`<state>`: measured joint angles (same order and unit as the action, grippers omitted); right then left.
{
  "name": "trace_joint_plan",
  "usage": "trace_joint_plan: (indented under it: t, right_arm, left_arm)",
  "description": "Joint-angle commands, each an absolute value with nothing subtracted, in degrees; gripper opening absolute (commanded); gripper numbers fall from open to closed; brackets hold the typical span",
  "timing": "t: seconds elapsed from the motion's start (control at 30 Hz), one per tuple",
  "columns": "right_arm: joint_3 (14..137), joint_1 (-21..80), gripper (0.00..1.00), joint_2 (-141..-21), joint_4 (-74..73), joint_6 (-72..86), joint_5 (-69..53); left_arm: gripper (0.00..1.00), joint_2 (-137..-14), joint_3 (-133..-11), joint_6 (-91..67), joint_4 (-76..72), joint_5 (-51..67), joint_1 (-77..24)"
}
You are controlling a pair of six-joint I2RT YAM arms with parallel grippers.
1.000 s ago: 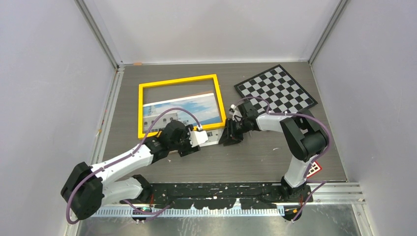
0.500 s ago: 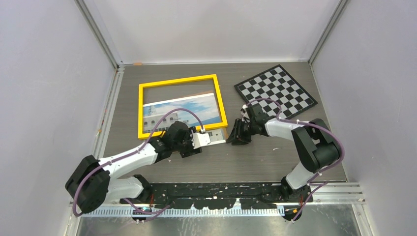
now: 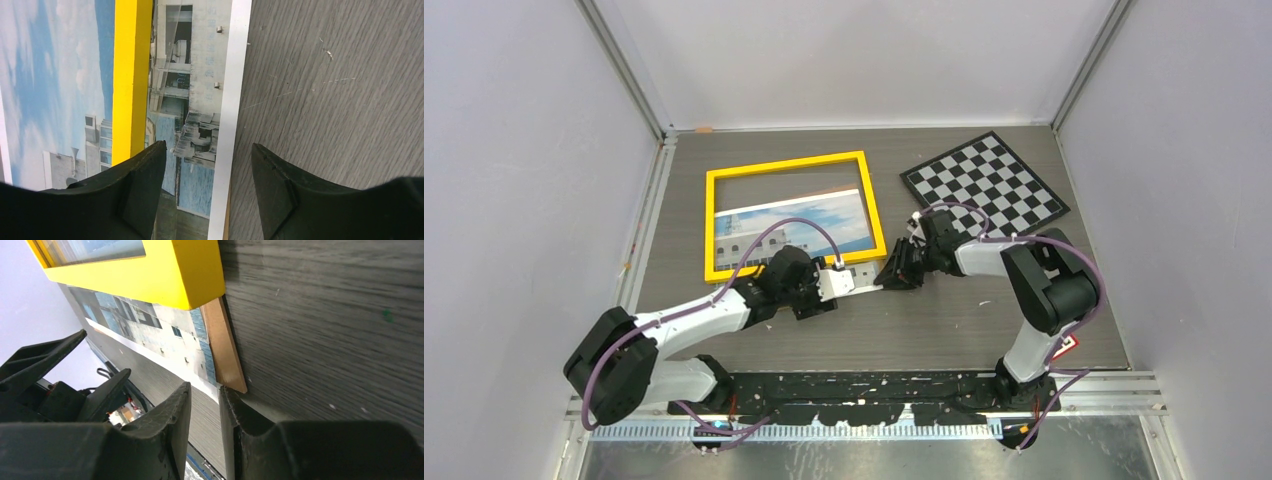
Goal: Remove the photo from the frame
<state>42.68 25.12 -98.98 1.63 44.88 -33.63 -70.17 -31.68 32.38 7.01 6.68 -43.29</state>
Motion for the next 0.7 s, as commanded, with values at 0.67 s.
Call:
trace_joint_plan:
  t: [0.67]
  right_arm:
    - [42.02,24.35,0.01,-94.61,6.16,47.27,-37.05]
  left_arm:
    - [0.68,-77.73,-35.56,34.68,-3.63,7.15,-44.34]
